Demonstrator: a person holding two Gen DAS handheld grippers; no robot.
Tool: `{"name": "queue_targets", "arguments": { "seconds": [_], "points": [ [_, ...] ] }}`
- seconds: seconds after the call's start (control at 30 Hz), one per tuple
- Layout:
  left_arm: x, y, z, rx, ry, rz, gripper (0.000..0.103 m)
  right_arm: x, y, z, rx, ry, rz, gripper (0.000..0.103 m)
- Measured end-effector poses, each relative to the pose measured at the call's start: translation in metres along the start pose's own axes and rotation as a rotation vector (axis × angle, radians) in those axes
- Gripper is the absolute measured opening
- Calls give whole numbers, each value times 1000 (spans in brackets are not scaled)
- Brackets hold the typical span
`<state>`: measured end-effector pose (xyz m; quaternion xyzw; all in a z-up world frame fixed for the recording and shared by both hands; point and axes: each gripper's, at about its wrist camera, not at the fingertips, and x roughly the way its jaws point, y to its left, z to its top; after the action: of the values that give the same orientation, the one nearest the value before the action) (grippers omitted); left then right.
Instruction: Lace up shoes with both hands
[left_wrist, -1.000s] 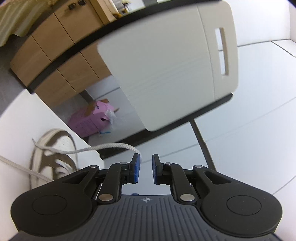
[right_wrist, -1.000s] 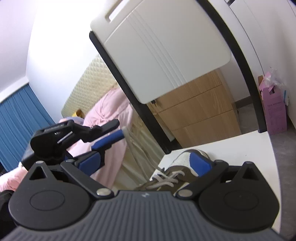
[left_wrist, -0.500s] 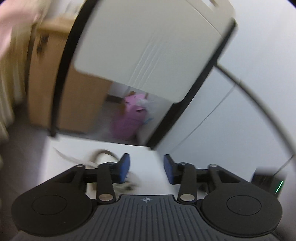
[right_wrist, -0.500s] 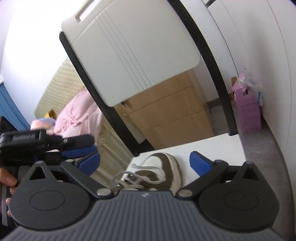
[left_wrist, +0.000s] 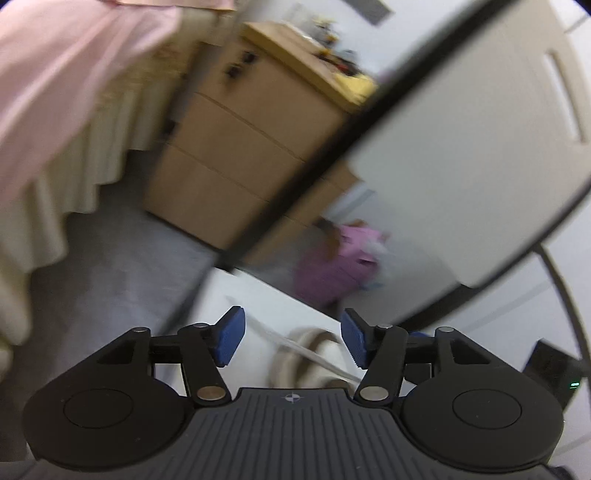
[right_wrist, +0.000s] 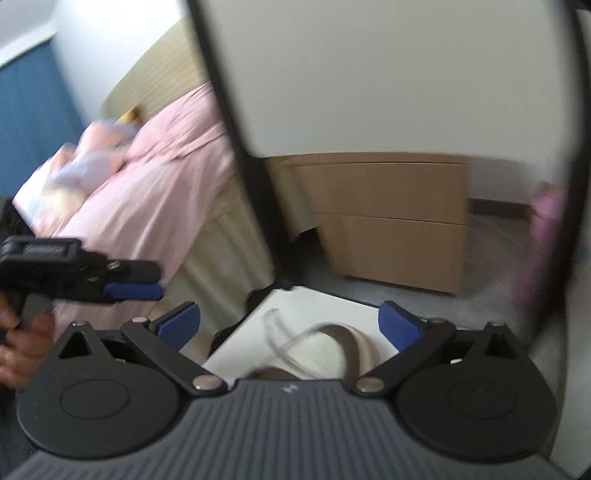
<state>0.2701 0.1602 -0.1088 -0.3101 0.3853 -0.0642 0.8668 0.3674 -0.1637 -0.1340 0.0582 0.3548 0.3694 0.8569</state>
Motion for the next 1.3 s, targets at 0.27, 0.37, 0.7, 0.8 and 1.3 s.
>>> {"name": "queue_targets", "arguments": {
  "seconds": [0.27,0.37,0.7,0.8,1.3],
  "points": [
    [-15,4,9,171,-33,92,79,112,15,35,-128,327,57,87],
    [-14,4,6,219,-17,106,81,141,23,38,-129,388,68,79],
    [-25,3,-2,278,-2,50,83,204,50,24,-213,557,-57,13],
    [-29,1,-1,274,-18,24,83,198,48,31,-164,536,-65,4],
    [-63,-30,-15,344,-188,-128,83,23,143,157,-186,95,91,4]
  ]
}}
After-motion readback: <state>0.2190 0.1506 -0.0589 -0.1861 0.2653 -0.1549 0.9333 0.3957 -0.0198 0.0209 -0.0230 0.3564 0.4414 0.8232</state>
